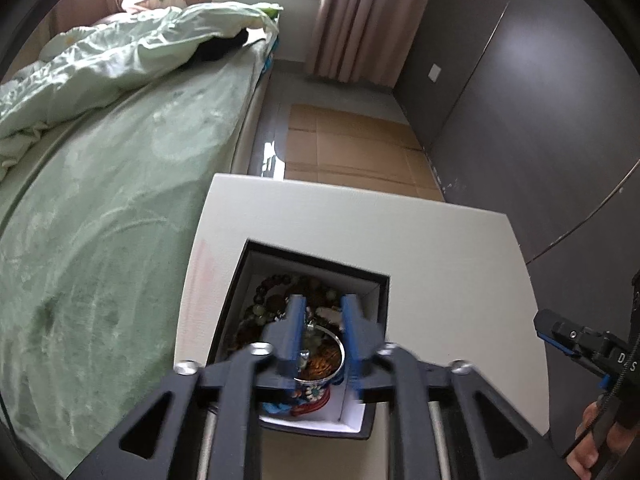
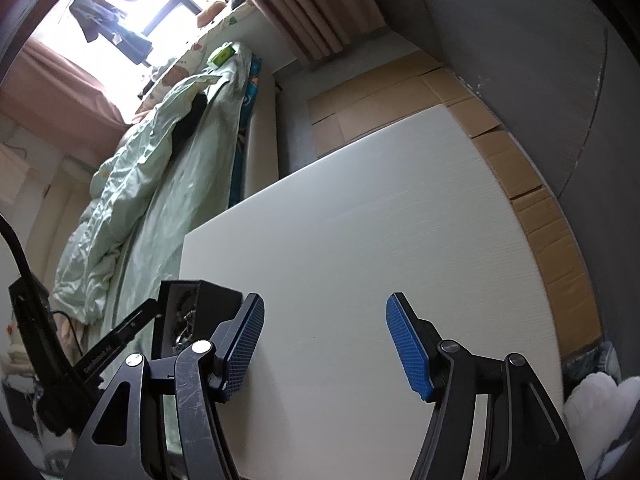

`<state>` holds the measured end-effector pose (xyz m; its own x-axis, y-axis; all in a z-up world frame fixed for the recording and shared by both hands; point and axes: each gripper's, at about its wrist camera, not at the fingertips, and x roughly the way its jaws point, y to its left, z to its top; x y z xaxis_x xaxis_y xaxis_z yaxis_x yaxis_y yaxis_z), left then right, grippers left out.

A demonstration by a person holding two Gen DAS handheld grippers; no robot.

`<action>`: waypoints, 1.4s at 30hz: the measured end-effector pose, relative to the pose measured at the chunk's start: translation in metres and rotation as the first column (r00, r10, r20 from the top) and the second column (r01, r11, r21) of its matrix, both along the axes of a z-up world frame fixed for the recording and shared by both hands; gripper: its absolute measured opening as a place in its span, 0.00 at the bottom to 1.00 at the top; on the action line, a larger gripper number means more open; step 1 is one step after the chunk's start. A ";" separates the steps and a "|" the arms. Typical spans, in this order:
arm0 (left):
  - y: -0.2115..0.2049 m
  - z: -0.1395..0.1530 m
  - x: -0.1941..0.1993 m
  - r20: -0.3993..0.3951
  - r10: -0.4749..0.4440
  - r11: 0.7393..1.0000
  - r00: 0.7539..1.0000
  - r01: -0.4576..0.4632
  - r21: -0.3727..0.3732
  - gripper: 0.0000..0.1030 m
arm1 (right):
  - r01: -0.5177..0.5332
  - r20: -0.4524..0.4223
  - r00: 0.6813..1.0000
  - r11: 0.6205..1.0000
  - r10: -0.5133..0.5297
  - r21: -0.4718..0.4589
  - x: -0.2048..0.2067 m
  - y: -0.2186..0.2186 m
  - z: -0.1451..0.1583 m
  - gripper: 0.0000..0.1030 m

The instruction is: Organize jewelry

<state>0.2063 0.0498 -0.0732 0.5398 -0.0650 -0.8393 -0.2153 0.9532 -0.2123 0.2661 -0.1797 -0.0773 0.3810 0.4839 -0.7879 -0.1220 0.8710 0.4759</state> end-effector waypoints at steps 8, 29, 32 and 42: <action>-0.002 0.014 -0.025 0.048 -0.002 1.000 0.999 0.001 0.021 0.68 | -0.004 0.010 1.000 1.000 0.004 0.027 -0.014 0.009 0.006 0.62; -0.018 0.058 -0.118 0.247 0.089 0.996 0.965 -0.094 0.005 0.96 | -0.047 0.232 0.970 0.993 0.072 -0.112 -0.106 0.016 0.055 0.92; -0.020 0.064 -0.133 0.267 0.095 0.995 0.959 -0.103 0.015 1.00 | -0.050 0.242 0.967 0.991 0.079 -0.124 -0.116 0.016 0.060 0.94; -0.037 0.100 -0.172 0.330 0.031 0.992 0.943 -0.070 0.109 1.00 | -0.091 0.300 0.943 0.977 0.147 -0.193 -0.154 0.028 0.093 0.96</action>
<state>0.0345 0.0131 0.0271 0.7856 0.0580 -0.6160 -0.2016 0.9653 -0.1662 0.1117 -0.1521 0.0155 0.5686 0.4067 -0.7151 -0.3471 0.9067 0.2397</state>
